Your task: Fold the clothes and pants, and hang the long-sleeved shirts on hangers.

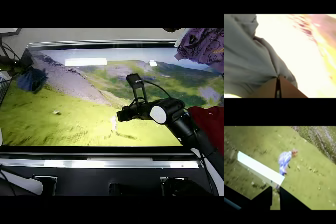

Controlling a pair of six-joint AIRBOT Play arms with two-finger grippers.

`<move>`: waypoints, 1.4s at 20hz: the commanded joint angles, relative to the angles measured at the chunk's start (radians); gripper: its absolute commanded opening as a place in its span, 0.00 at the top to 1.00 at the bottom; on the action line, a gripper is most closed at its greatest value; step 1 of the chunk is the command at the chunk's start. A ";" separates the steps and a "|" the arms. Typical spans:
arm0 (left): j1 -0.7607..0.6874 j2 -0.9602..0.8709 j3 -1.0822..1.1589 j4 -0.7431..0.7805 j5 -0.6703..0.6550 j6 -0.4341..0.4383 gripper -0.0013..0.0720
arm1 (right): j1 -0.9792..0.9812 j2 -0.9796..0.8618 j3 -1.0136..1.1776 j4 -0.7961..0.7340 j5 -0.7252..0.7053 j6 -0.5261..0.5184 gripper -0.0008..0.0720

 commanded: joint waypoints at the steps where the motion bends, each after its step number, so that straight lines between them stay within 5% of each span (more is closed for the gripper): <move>1: -0.120 0.236 -0.045 -0.038 -0.226 -0.025 0.97 | 0.001 0.001 0.001 -0.013 0.106 0.003 0.78; 7: -0.438 0.360 -0.099 -0.031 -0.420 -0.154 0.97 | 0.001 0.023 0.001 -0.220 0.407 0.037 0.78; 11: -0.674 0.359 -0.379 -0.031 -0.248 -0.193 0.96 | 0.001 0.032 0.001 -0.392 0.584 0.130 0.78; 13: -0.771 0.356 -0.589 -0.032 -0.090 -0.273 0.95 | 0.001 0.032 0.000 -0.403 0.599 0.179 0.54; 14: -0.807 0.351 -0.681 -0.041 -0.026 -0.303 0.84 | 0.001 0.032 0.000 -0.398 0.584 0.210 0.45; 16: -0.828 0.341 -0.800 -0.084 0.017 -0.326 0.35 | 0.001 0.032 0.000 -0.381 0.521 0.259 0.42; 17: -0.817 0.346 -0.817 -0.086 0.001 -0.325 0.18 | 0.000 0.032 0.000 -0.385 0.484 0.290 0.42; 20: -0.705 0.409 -0.776 -0.048 -0.089 -0.237 0.11 | -0.055 0.032 0.000 -0.436 0.370 0.397 0.42; 23: -0.538 0.514 -0.722 0.037 -0.143 -0.216 0.11 | -0.340 0.006 0.000 -0.064 0.163 0.396 0.41; 28: -0.311 0.608 -0.720 0.042 -0.165 -0.216 0.11 | -0.555 -0.246 0.000 0.620 0.006 -0.033 0.41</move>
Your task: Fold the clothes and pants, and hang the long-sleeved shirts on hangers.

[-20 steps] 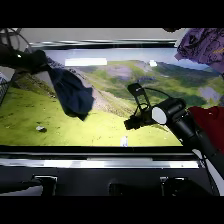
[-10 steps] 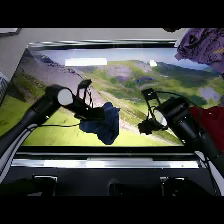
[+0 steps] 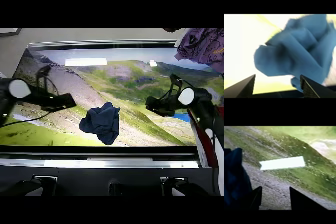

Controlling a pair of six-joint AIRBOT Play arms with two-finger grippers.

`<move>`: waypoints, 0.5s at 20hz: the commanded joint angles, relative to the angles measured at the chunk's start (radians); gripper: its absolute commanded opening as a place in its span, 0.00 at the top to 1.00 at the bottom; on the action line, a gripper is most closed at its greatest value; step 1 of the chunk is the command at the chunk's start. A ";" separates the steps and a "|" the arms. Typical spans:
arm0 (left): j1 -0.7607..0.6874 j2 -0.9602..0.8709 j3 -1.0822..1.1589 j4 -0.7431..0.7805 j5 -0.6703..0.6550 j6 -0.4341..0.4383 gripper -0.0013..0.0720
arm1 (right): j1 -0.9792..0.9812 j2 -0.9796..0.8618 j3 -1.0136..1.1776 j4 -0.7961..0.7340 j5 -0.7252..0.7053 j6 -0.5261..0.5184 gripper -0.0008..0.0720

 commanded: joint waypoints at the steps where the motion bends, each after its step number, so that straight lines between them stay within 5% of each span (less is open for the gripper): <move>1: 0.138 0.044 0.004 0.018 -0.037 0.007 0.11 | -0.095 -0.199 -0.001 0.508 -0.105 -0.300 0.38; 6: 0.182 0.039 0.002 0.018 -0.037 0.007 0.11 | -0.018 -0.432 0.000 0.841 -0.155 -0.506 0.33; 10: 0.182 0.039 0.002 0.018 -0.037 0.007 0.11 | 0.068 -0.475 0.000 0.866 -0.262 -0.508 0.34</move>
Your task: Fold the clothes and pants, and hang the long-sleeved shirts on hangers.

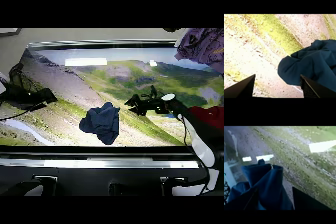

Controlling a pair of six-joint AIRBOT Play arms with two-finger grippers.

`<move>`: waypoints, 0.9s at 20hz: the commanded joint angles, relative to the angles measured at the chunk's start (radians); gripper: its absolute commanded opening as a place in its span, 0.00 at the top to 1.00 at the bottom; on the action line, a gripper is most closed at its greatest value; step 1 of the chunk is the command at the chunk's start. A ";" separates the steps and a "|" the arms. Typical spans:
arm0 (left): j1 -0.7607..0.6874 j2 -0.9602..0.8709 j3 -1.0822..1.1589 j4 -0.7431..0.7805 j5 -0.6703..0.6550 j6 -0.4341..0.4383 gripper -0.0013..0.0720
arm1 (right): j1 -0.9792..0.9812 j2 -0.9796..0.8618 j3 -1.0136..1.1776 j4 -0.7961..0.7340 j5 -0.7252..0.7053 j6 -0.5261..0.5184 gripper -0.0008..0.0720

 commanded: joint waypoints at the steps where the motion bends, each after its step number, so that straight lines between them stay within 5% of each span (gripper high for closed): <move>1: 0.010 0.001 0.000 0.002 -0.002 0.000 0.11 | 0.069 -0.052 0.001 0.093 -0.103 -0.042 0.34; 6: 0.010 0.001 0.000 0.002 -0.002 0.000 0.11 | 0.123 -0.059 0.001 0.093 -0.181 0.000 0.36; 9: 0.010 0.001 0.000 0.002 -0.003 0.000 0.11 | 0.137 -0.078 0.001 0.092 -0.153 0.005 0.57; 12: 0.010 0.001 0.000 0.002 -0.003 0.000 0.11 | 0.135 -0.081 0.001 0.092 -0.137 -0.026 0.94; 15: 0.034 -0.010 -0.036 -0.027 -0.011 0.044 0.11 | 0.114 -0.055 0.001 0.057 -0.132 -0.029 0.94; 18: 0.124 -0.057 -0.205 -0.283 0.042 0.237 0.11 | 0.087 0.005 0.001 -0.017 -0.124 -0.018 0.94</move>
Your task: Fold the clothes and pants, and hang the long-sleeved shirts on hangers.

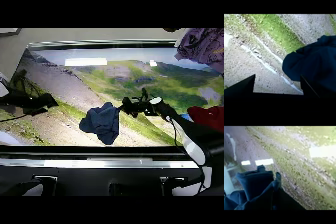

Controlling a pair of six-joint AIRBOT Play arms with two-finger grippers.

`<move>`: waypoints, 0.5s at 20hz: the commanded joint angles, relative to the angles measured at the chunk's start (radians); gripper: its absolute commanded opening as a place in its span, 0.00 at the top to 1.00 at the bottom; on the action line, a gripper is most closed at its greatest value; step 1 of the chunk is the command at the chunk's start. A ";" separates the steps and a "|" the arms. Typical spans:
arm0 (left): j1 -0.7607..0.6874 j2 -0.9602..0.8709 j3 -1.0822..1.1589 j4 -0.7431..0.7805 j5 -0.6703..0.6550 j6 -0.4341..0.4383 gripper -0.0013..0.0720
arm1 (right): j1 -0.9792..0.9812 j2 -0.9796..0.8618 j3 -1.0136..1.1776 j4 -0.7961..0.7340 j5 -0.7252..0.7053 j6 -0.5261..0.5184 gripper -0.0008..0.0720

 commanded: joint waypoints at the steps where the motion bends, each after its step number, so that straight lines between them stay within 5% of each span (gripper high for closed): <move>1: 0.074 -0.046 -0.178 -0.302 0.087 0.214 0.14 | -0.021 0.058 0.000 -0.082 0.013 0.014 0.94; 4: 0.060 -0.107 -0.338 -0.547 0.218 0.390 0.15 | -0.020 0.077 0.000 -0.107 0.050 0.018 0.94; 10: -0.055 -0.264 -0.383 -0.614 0.297 0.461 0.16 | -0.020 0.077 0.000 -0.117 0.063 0.018 0.94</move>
